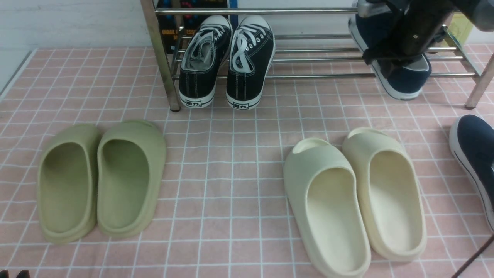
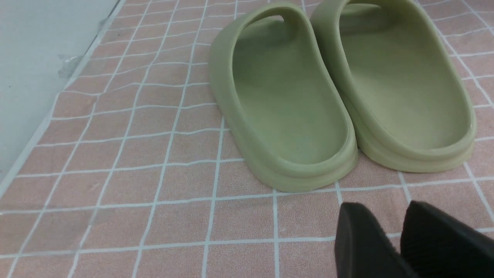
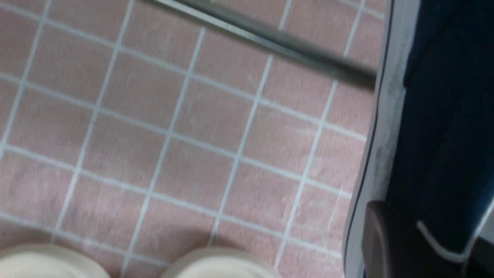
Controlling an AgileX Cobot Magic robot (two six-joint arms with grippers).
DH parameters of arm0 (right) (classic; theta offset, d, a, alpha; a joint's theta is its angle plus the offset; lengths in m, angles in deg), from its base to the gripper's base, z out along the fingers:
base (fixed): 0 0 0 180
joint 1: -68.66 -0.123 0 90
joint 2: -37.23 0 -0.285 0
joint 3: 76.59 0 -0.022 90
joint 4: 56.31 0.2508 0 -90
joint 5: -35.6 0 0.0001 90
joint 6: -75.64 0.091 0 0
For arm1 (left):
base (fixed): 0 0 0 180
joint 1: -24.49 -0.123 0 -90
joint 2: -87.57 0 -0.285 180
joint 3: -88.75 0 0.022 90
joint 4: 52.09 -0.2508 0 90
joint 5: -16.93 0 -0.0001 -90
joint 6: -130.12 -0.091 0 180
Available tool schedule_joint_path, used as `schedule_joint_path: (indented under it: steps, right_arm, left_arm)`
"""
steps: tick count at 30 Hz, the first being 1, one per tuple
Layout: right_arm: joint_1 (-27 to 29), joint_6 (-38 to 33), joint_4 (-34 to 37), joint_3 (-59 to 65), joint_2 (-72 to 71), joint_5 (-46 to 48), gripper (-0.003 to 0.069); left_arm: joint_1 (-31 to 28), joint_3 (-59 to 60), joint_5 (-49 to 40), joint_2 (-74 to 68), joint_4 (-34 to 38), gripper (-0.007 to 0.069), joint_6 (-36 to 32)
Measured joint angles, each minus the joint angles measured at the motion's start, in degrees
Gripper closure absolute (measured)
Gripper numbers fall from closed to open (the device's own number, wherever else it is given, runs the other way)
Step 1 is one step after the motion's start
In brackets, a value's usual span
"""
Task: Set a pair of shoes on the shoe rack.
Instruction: Use the right arm to put a shoe into the shoe rack, then use the right arm to grab the shoe closest to it
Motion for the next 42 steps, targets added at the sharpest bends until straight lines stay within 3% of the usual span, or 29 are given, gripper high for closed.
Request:
schedule_joint_path:
  steps: [5,9,14,15,17,20,24,35,38,42]
  right_arm:
    - [0.00,0.16,0.00,-4.03,3.04,-1.13,0.0638]
    - [0.00,0.16,0.09,-4.16,3.67,-2.46,0.0580]
    - [0.00,1.35,0.36,-4.65,2.89,-3.24,0.0370]
    - [0.00,1.35,0.36,-4.72,2.89,-3.03,0.0370]
    - [0.00,2.00,0.52,-4.99,1.45,-0.46,0.0257]
    - [0.00,2.76,0.36,-3.57,-1.96,-0.08,0.0171]
    - [0.00,2.92,0.17,3.58,-9.21,-0.14,0.0137]
    - [5.00,7.12,-4.85,54.33,-42.18,-0.89,0.0127]
    - [8.58,10.81,-5.09,69.58,-50.15,-6.68,0.0129]
    - [10.24,11.72,-5.15,78.16,-51.90,-12.11,0.0144]
  left_arm:
    - [0.00,0.00,0.00,0.00,-0.06,0.0427,0.00]
    - [0.00,0.00,0.00,0.00,-0.06,0.0427,0.00]
    - [0.00,0.00,0.00,0.00,-0.06,0.0427,0.00]
    - [0.00,0.00,0.00,0.00,-0.06,0.0427,0.00]
    - [0.00,0.00,0.00,0.00,-0.06,0.0427,0.00]
    - [0.00,0.00,0.00,0.00,-0.06,0.0426,0.00]
    - [0.00,0.00,0.00,0.00,-0.06,0.0426,0.00]
    - [0.00,0.00,0.00,0.00,-0.06,0.0423,0.00]
    - [0.00,0.00,0.00,0.00,-0.06,0.0423,0.00]
    - [0.00,0.00,0.00,0.00,-0.06,0.0423,0.00]
